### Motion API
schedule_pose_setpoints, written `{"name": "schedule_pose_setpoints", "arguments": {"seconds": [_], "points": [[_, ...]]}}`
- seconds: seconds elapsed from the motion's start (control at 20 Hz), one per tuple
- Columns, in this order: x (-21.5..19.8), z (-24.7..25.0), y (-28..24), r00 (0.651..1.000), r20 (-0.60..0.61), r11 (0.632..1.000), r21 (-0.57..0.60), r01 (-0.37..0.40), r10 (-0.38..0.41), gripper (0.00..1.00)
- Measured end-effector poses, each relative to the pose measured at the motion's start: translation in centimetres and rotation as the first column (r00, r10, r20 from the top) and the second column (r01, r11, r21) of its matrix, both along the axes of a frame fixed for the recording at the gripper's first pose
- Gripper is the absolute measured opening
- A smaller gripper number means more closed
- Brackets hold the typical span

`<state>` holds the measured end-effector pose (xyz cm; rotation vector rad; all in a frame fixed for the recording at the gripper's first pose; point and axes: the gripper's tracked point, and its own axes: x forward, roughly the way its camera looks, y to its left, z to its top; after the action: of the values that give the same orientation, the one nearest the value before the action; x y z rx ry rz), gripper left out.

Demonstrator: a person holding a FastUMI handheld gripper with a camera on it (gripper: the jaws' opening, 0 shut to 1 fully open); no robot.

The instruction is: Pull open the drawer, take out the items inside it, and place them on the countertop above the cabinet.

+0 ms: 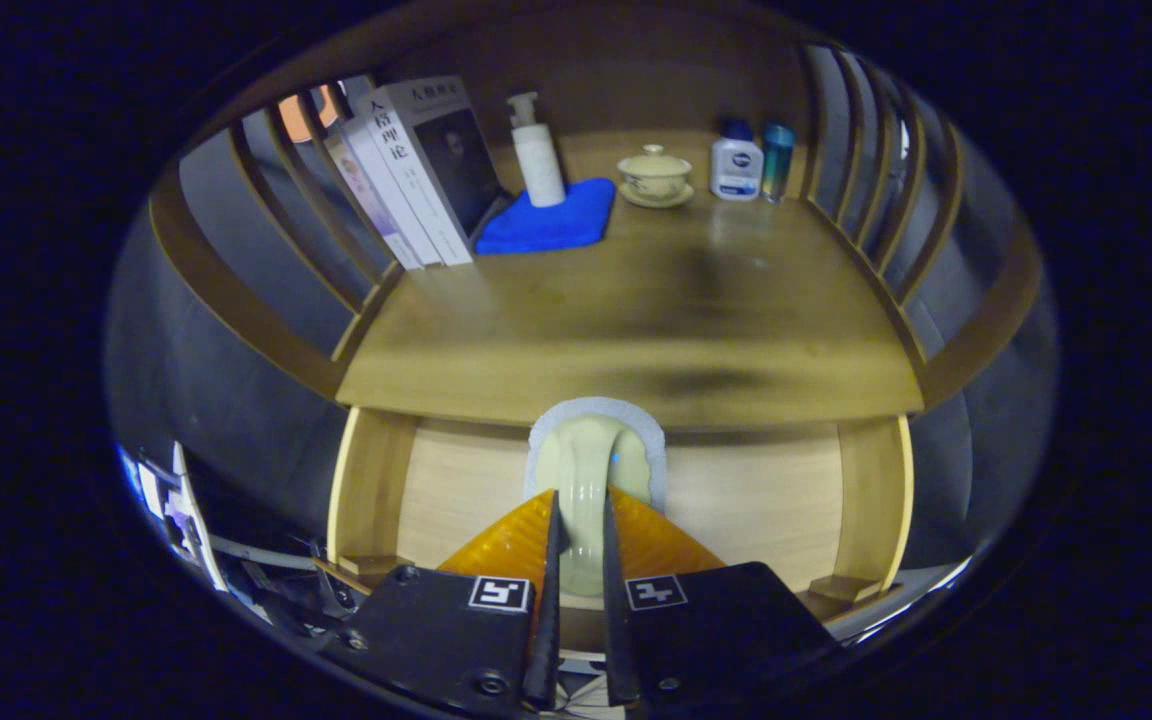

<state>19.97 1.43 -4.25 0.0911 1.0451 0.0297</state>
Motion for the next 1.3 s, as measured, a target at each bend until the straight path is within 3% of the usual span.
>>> {"name": "schedule_pose_setpoints", "arguments": {"seconds": [0.25, 0.75, 1.15, 1.3], "points": [[4.6, 2.4, -0.3, 1.0, 0.027, 1.0, -0.007, -0.001, 0.001, 0.22], [11.4, 0.4, -1.7, 0.997, -0.01, 0.996, -0.049, 0.069, -0.07, 0.22], [13.4, -0.8, -1.5, 0.997, 0.034, 0.997, -0.009, 0.076, -0.076, 0.24], [13.3, -0.2, -2.2, 0.995, 0.081, 0.997, -0.039, 0.068, -0.065, 0.38]]}}
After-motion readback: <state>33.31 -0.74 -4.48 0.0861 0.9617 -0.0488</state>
